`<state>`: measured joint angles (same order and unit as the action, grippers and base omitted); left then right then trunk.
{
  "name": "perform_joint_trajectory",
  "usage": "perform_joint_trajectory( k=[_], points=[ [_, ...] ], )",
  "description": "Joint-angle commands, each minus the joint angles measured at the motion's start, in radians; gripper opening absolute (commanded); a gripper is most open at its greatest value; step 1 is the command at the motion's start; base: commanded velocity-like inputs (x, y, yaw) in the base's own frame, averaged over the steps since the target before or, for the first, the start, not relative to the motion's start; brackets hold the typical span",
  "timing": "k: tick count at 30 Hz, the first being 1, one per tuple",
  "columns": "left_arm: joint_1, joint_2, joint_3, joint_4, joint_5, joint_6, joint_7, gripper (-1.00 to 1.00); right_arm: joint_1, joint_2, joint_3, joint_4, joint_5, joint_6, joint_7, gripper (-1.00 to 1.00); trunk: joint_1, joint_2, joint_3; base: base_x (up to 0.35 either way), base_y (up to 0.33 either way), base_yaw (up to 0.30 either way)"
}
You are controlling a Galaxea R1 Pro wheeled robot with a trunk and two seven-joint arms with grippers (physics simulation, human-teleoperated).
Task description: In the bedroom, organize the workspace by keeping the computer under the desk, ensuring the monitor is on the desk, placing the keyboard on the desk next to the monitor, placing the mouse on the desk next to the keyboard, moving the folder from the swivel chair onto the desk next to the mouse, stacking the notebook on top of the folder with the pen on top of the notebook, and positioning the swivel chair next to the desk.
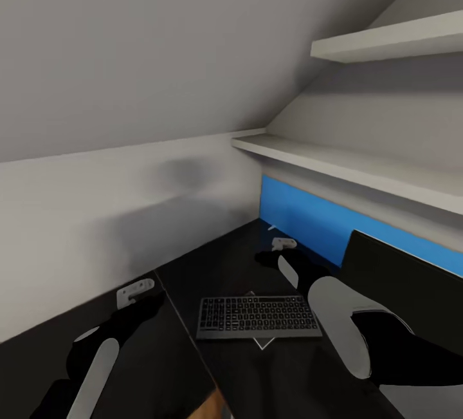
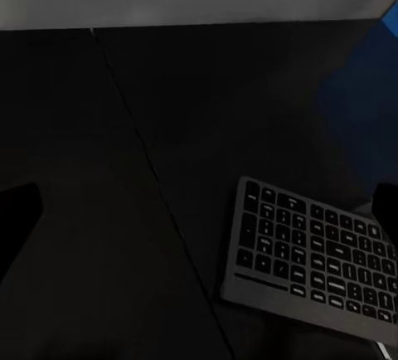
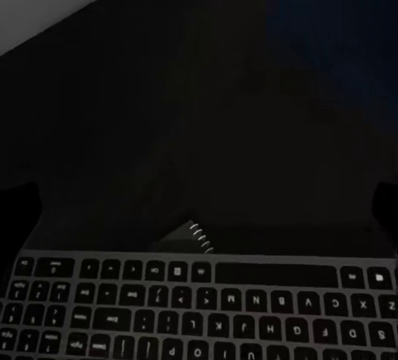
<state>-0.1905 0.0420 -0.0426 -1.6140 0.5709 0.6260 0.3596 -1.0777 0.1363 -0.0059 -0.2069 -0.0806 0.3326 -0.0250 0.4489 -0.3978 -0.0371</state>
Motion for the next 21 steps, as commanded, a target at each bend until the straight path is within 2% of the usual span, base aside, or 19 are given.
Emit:
perform_joint_trajectory(
  k=[1, 17, 21],
  points=[
    [-0.001, 0.001, -0.002, -0.001, 0.010, 0.002, 0.010, 1.00, -0.001, 0.000, 0.000, -0.002, -0.008, 0.005, -0.003, 1.00, 0.001, -0.002, -0.002, 0.233, 0.000, 0.000],
    [-0.001, 0.001, -0.002, -0.001, 0.010, 0.002, 0.010, 1.00, -0.001, 0.000, 0.000, 0.000, -0.008, 0.005, 0.000, 1.00, 0.001, -0.002, -0.002, 0.089, 0.000, 0.000],
    [-0.001, 0.001, -0.002, -0.001, 0.010, 0.002, 0.010, 1.00, -0.001, 0.000, 0.000, 0.000, -0.008, 0.005, -0.001, 1.00, 0.001, -0.002, -0.002, 0.198, 0.000, 0.000]
  ],
)
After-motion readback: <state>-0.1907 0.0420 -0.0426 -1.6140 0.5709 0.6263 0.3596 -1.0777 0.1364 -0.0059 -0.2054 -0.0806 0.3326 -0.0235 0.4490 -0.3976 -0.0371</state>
